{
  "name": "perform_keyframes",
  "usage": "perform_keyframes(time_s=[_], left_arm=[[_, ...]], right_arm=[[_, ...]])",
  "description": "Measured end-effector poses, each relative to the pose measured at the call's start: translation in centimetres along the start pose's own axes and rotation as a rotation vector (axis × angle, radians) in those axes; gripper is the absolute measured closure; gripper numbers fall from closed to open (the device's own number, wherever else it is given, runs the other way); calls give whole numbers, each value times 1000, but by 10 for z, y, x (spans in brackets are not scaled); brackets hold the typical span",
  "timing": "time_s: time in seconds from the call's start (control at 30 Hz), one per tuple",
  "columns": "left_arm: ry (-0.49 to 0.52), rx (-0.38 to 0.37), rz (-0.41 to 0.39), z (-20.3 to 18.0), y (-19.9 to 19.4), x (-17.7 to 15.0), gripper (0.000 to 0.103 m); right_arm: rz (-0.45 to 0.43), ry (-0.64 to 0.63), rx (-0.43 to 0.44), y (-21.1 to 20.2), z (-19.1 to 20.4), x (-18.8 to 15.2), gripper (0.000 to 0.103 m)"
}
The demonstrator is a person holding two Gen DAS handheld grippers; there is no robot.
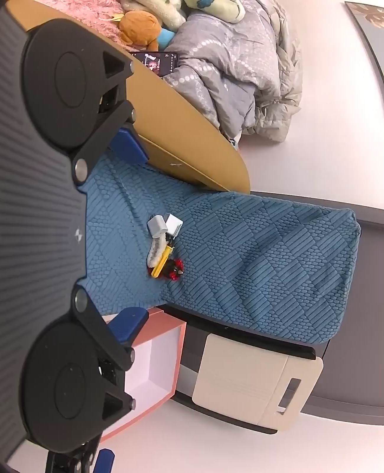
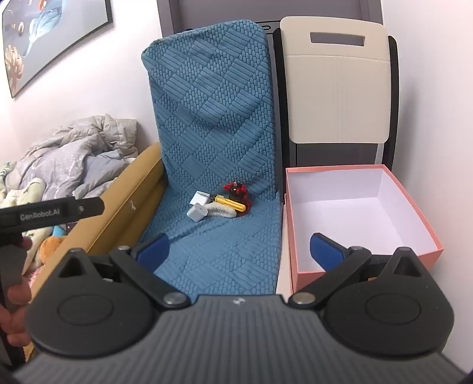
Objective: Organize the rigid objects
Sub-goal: 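Move both tools toward the objects on the blue seat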
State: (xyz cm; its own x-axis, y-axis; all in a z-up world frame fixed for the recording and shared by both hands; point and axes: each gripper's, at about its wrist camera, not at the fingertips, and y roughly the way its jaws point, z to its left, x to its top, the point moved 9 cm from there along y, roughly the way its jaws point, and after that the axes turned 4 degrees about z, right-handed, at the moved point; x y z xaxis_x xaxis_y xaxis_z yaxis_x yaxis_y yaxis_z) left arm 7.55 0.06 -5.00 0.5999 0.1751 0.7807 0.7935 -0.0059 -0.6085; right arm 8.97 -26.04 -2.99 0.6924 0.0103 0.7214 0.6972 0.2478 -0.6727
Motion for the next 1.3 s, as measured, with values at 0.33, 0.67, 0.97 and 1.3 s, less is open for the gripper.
perform_keyframes(time_s=[0.33, 0.67, 0.97, 1.3], left_arm=[[-14, -1, 16, -4, 1, -1, 0], [-14, -3, 18, 0, -3, -4, 0], [-17, -6, 21, 2, -3, -8, 0], [-22, -15, 26, -3, -1, -15, 0]], right_arm=[[-8, -23, 8, 1, -1, -3, 0], [25, -13, 25, 3, 3, -9, 0], [34, -11, 31, 1, 7, -13, 0], [34, -14, 26, 5, 2, -14, 0]])
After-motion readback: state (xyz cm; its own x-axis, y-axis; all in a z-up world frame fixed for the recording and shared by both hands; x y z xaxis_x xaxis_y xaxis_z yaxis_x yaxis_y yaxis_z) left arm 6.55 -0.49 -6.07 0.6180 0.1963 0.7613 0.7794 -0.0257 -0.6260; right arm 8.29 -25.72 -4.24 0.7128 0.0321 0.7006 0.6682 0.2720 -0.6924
